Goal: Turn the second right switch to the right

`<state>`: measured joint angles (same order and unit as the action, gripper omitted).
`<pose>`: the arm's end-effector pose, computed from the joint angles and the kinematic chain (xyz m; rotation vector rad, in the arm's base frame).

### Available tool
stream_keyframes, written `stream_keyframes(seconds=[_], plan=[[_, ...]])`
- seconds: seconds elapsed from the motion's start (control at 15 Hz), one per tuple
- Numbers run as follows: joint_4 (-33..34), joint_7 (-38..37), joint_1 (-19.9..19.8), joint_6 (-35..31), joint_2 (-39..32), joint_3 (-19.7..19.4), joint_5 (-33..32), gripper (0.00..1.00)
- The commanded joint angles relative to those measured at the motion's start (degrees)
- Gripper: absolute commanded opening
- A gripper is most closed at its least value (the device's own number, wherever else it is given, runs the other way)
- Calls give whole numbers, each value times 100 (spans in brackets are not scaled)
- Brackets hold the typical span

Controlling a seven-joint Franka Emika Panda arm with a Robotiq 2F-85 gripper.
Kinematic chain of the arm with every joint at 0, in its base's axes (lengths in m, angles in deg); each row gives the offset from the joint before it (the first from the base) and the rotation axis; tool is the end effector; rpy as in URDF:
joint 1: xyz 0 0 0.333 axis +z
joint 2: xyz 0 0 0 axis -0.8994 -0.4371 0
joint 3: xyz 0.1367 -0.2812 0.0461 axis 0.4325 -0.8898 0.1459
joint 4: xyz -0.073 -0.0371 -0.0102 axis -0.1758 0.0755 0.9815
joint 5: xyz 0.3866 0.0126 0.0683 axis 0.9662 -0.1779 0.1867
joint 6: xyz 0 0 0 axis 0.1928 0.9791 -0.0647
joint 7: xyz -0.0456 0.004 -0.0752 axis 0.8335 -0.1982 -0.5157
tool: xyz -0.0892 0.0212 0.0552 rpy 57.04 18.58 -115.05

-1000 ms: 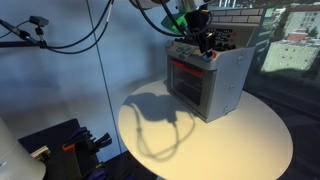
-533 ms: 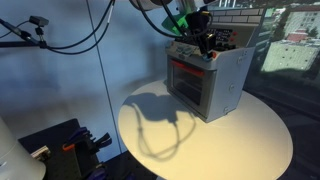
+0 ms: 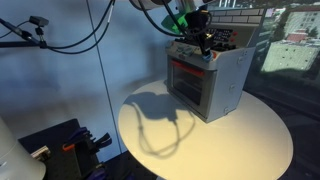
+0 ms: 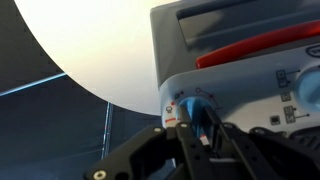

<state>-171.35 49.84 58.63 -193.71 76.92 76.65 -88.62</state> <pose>0.5911 -0.1203 0.4488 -2.9665 0.6709 -0.7777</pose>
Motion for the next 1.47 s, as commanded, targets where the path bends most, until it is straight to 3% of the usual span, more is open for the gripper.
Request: stream_keyframes(seconds=[0.0, 0.2, 0.33, 0.53, 0.67, 0.93, 1.2, 1.4], plan=[[143, 82, -9, -37, -94, -36, -57, 19], [140, 88, -9, -33, -87, -37, -27, 5], [132, 77, -6, -41, -81, -40, -38, 4], [131, 81, -8, -36, -73, -42, -33, 6], [125, 92, -11, -38, -64, -41, -18, 23], [121, 96, -18, -38, -53, -60, -14, 36], [143, 83, -25, -29, -70, -70, -24, 30], [166, 72, -18, -24, -96, -67, -33, 31]])
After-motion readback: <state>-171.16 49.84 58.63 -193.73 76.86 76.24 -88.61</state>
